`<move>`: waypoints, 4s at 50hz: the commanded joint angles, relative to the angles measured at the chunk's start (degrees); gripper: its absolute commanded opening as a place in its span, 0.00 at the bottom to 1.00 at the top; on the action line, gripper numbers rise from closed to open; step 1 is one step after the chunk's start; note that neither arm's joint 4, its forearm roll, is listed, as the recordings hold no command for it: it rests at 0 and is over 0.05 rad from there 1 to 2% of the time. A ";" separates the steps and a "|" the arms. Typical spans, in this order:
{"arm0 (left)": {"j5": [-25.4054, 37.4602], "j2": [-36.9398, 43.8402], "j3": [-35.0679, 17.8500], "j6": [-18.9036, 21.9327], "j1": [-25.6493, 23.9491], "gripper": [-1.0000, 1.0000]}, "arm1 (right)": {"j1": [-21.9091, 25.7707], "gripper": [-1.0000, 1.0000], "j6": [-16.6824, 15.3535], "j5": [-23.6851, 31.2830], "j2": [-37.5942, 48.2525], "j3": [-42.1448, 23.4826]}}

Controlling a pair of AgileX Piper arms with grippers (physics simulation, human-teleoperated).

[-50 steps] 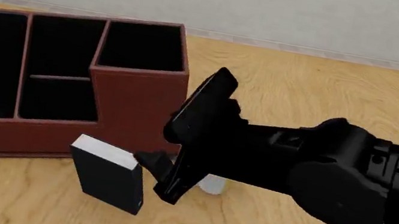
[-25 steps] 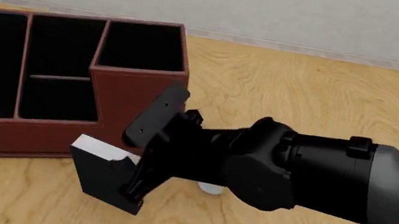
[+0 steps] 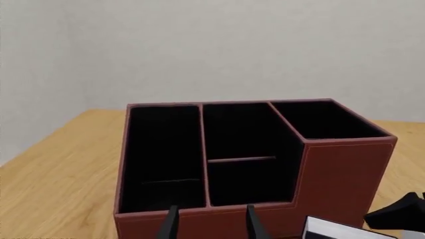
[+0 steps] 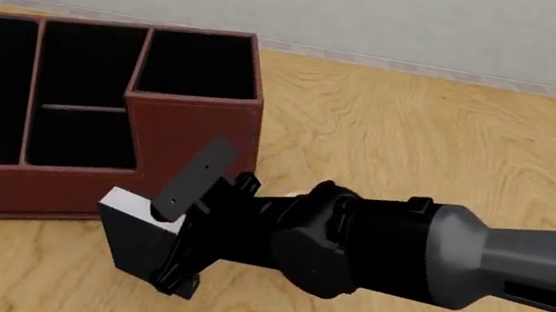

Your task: Pick up the book and place it in the right compartment of the caddy.

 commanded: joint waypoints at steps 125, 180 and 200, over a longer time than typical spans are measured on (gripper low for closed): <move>-2.58 0.00 0.02 -1.35 -3.98 1.00 | -5.12 0.00 -4.84 59.27 -30.06 -40.38; -2.36 0.00 -0.06 2.32 -4.85 1.00 | -11.66 0.00 -5.59 49.35 -3.89 -56.32; -1.85 0.00 0.00 2.60 -3.44 1.00 | -13.13 0.00 -4.11 49.83 4.76 -64.67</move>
